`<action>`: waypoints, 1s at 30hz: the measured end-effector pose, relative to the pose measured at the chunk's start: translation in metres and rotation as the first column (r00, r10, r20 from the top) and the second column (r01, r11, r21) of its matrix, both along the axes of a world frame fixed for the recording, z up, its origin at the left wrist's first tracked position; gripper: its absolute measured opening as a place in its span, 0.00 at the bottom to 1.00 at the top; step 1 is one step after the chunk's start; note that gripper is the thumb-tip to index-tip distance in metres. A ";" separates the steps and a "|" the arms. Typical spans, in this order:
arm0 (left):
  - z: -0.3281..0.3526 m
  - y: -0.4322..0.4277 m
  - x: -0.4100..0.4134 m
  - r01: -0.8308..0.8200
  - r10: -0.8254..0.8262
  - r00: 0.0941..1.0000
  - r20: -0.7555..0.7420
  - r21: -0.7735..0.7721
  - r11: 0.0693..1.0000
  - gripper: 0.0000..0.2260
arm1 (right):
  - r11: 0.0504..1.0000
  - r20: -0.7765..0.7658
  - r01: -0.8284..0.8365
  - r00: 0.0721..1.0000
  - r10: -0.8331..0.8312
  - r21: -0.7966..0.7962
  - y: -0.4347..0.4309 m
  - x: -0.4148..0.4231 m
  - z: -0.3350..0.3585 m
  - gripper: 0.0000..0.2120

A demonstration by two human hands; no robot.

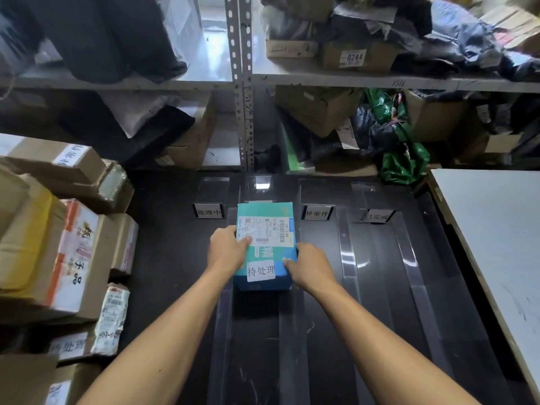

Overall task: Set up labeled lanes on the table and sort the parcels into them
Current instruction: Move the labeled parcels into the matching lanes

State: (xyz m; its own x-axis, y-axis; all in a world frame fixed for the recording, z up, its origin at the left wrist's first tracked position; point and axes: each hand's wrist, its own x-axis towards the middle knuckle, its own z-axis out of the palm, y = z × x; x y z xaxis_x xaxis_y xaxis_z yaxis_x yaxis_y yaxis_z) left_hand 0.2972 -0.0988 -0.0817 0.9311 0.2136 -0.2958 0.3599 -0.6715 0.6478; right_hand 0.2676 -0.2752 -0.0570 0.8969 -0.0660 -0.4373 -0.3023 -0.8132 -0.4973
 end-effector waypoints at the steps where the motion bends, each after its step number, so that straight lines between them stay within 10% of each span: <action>1: -0.001 0.000 0.000 -0.005 0.005 1.000 -0.002 0.018 1.000 0.09 | 1.000 -0.004 -0.005 1.000 0.005 -0.011 0.001 0.000 0.000 0.13; 12: 0.013 0.002 -0.008 0.007 -0.006 0.999 -0.046 0.012 1.000 0.09 | 0.999 -0.054 -0.022 0.998 0.021 -0.032 0.005 -0.002 0.011 0.12; 16: 0.040 0.007 -0.022 -0.016 0.015 1.000 -0.018 -0.065 0.998 0.23 | 0.999 0.032 0.037 0.999 -0.037 0.001 0.004 -0.008 0.034 0.06; 22: 0.111 0.035 -0.067 0.017 0.020 0.942 0.336 -0.106 0.994 0.28 | 0.982 0.409 -0.041 0.912 -0.039 0.187 0.031 -0.032 0.104 0.29; 30: 0.198 0.106 -0.142 -0.016 0.029 0.816 0.577 -0.026 1.000 0.26 | 0.908 0.626 -0.309 0.776 0.069 0.283 0.131 -0.076 0.190 0.31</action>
State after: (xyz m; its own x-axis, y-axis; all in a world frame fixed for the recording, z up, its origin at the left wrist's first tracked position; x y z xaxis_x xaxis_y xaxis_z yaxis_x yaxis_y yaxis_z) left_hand 0.1553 0.0069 0.1159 0.9272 0.2365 0.2903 -0.0695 -0.6531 0.7541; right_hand 0.1917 -0.1442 0.1334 0.9570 0.1824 0.2255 0.2895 -0.5539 -0.7806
